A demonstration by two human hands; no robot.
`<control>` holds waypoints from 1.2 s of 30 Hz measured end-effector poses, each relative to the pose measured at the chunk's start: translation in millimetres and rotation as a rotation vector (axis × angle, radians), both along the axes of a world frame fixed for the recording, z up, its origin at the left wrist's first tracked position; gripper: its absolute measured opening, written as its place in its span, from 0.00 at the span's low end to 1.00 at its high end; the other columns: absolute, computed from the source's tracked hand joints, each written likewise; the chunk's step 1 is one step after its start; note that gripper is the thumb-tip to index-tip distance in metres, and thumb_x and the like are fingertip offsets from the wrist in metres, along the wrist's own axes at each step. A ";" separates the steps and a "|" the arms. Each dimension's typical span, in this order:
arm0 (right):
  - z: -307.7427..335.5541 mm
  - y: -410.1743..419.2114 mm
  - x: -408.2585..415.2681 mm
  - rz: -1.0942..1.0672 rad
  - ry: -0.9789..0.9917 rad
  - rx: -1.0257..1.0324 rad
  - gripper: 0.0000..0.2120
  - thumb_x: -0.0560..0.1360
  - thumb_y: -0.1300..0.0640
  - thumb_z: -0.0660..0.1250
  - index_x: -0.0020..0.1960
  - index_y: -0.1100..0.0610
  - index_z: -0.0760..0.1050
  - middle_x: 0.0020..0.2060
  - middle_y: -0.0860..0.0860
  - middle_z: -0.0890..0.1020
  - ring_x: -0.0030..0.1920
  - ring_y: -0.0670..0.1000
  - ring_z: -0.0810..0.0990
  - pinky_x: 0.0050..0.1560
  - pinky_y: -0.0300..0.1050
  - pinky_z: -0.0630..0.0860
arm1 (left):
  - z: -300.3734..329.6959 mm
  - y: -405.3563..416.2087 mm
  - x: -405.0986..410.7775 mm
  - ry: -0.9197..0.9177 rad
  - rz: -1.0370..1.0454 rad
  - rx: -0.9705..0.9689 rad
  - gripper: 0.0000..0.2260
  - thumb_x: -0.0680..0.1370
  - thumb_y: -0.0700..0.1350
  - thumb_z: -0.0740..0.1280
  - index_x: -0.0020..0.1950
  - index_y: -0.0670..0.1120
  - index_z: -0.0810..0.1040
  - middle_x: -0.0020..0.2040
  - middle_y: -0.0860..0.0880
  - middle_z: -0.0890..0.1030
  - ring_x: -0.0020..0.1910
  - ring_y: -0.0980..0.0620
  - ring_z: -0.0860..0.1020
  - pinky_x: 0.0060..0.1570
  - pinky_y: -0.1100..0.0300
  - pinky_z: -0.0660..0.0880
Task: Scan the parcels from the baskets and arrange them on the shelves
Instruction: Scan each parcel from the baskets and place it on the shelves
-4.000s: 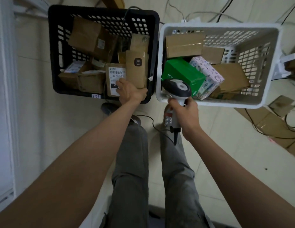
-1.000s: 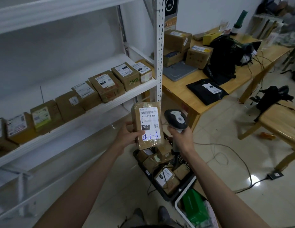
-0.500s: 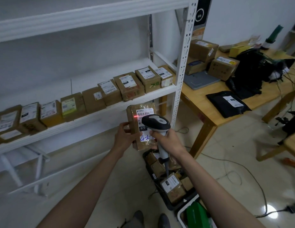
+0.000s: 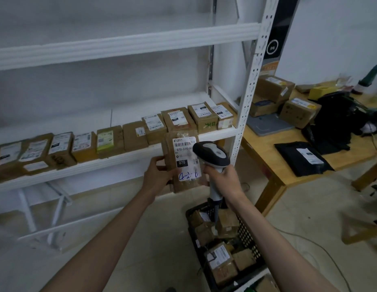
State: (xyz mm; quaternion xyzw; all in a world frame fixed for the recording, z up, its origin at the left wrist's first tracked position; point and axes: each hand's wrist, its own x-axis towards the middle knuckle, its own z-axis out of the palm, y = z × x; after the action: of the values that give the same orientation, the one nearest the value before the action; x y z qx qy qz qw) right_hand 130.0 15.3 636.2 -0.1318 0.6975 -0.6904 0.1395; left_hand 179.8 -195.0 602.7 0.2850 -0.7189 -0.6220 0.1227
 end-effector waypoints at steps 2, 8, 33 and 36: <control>18.5 -5.8 -8.4 0.023 0.067 -0.017 0.10 0.78 0.61 0.71 0.53 0.47 0.80 0.43 0.41 0.86 0.46 0.44 0.85 0.42 0.41 0.83 | 25.5 -9.2 -0.3 0.041 0.023 -0.007 0.31 0.66 0.50 0.83 0.64 0.55 0.72 0.51 0.53 0.83 0.44 0.58 0.84 0.36 0.63 0.81; 94.9 -66.3 -25.0 0.165 0.238 -0.057 0.11 0.76 0.56 0.73 0.50 0.40 0.78 0.43 0.37 0.85 0.45 0.42 0.84 0.48 0.49 0.83 | 116.4 -66.7 22.0 0.181 0.174 -0.087 0.26 0.68 0.48 0.81 0.60 0.53 0.72 0.50 0.50 0.84 0.43 0.52 0.86 0.36 0.60 0.82; 240.8 -522.5 191.7 0.827 0.209 -0.246 0.19 0.76 0.58 0.73 0.65 0.54 0.74 0.56 0.51 0.85 0.56 0.52 0.85 0.54 0.55 0.84 | 267.5 -415.7 339.2 0.257 0.798 -0.266 0.24 0.70 0.54 0.78 0.60 0.49 0.73 0.38 0.57 0.86 0.33 0.60 0.84 0.28 0.67 0.75; 246.1 -566.3 202.6 0.858 0.276 -0.201 0.21 0.76 0.57 0.74 0.67 0.51 0.73 0.57 0.49 0.84 0.54 0.49 0.85 0.54 0.52 0.84 | 272.2 -467.5 355.0 0.241 0.769 -0.271 0.24 0.71 0.55 0.78 0.61 0.49 0.73 0.40 0.55 0.87 0.34 0.60 0.84 0.29 0.66 0.75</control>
State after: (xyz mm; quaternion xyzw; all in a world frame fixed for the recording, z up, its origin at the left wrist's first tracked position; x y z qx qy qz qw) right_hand 332.5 -551.0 882.4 -0.5123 0.5215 -0.6105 0.3050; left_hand 534.8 -662.5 875.0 0.4389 -0.6160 -0.4596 0.4655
